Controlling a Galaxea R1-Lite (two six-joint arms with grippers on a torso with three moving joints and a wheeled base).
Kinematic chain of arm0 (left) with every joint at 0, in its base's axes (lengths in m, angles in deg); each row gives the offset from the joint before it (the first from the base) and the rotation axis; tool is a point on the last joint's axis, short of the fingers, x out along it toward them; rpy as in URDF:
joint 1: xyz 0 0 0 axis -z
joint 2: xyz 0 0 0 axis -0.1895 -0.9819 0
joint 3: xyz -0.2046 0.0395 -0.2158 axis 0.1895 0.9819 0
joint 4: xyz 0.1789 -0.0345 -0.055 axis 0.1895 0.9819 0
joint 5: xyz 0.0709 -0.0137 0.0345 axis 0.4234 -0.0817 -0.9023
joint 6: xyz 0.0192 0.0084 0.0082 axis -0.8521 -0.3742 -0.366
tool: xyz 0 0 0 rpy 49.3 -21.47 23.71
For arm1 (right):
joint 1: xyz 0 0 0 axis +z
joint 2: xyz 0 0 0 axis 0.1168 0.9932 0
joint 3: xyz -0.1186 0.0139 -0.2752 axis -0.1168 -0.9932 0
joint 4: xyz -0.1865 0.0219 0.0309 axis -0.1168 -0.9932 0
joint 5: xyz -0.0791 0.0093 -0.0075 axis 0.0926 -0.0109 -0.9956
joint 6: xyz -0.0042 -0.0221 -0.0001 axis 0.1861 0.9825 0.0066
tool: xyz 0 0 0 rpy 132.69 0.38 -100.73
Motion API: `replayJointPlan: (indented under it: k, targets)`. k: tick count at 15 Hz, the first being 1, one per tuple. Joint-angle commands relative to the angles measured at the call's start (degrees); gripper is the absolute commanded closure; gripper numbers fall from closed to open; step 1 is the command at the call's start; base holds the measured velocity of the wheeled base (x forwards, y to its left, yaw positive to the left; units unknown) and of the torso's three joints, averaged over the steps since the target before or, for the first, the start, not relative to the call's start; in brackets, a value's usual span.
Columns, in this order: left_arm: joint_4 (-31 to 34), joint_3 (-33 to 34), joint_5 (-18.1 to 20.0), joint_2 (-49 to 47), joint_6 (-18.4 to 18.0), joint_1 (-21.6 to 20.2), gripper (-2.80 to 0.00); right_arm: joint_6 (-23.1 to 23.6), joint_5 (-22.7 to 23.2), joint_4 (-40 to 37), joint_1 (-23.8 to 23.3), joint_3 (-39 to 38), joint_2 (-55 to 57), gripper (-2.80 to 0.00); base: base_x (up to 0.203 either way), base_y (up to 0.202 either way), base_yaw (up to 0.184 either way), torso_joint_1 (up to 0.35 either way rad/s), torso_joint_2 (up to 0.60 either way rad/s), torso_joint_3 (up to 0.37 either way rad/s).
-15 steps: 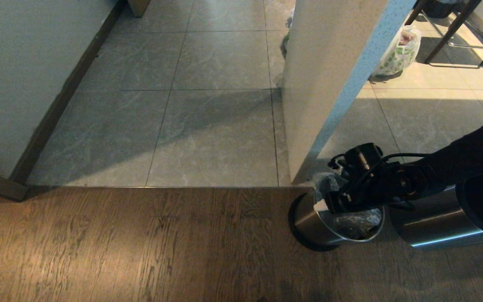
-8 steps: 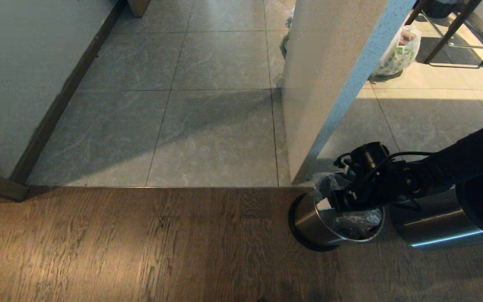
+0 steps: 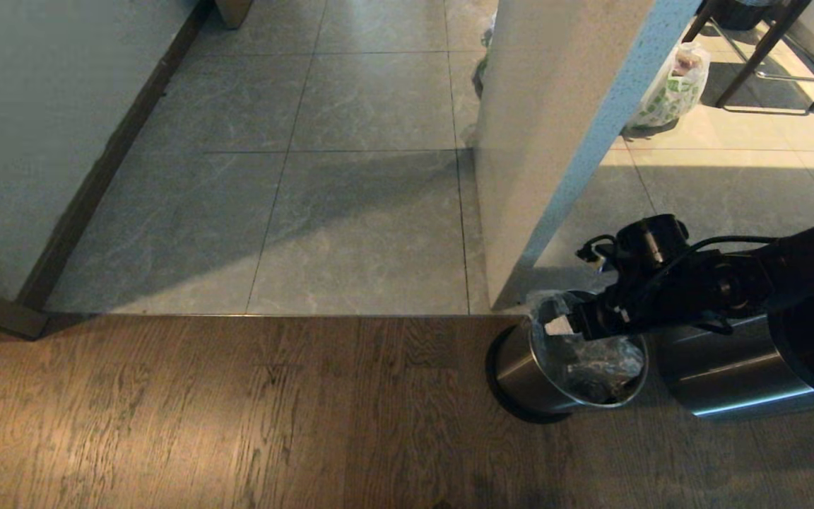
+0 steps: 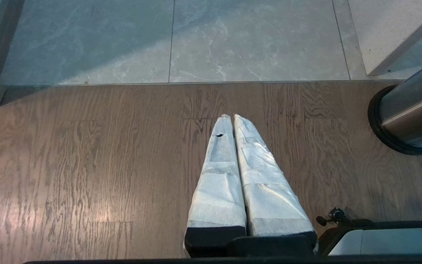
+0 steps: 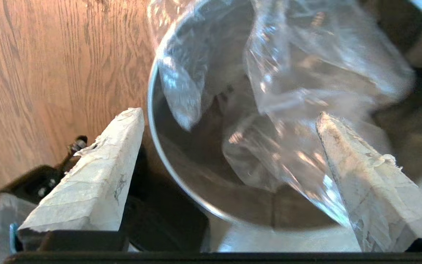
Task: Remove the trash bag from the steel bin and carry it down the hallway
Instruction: Pick up the trash bag
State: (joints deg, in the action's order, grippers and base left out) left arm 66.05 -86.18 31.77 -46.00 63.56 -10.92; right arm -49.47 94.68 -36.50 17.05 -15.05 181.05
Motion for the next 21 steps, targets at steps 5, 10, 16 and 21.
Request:
replayJointPlan:
  k: [5,10,16,21]
  targets:
    - [0.02,0.0,-0.02,0.0,-0.03,0.0,0.0,4.27,-0.65,-3.44,-2.95,-3.03,-5.17,-2.8,0.0,0.0,0.0,0.0,0.0,0.0]
    - [0.02,0.0,-0.02,0.0,0.01,0.0,0.0,4.12,-3.42,-3.53,-3.15,-2.57,-2.2,-2.8,0.0,0.0,0.0,0.0,0.0,0.0]
    - [0.02,0.0,-0.02,0.0,0.01,0.0,0.0,6.65,-3.53,-2.79,-3.87,-0.22,1.38,-2.8,0.0,0.0,0.0,0.0,0.0,0.0]
    - [0.02,0.0,-0.02,0.0,0.01,0.0,0.0,8.07,-3.56,-2.82,-5.5,0.31,2.71,-2.8,0.0,0.0,0.0,0.0,0.0,0.0]
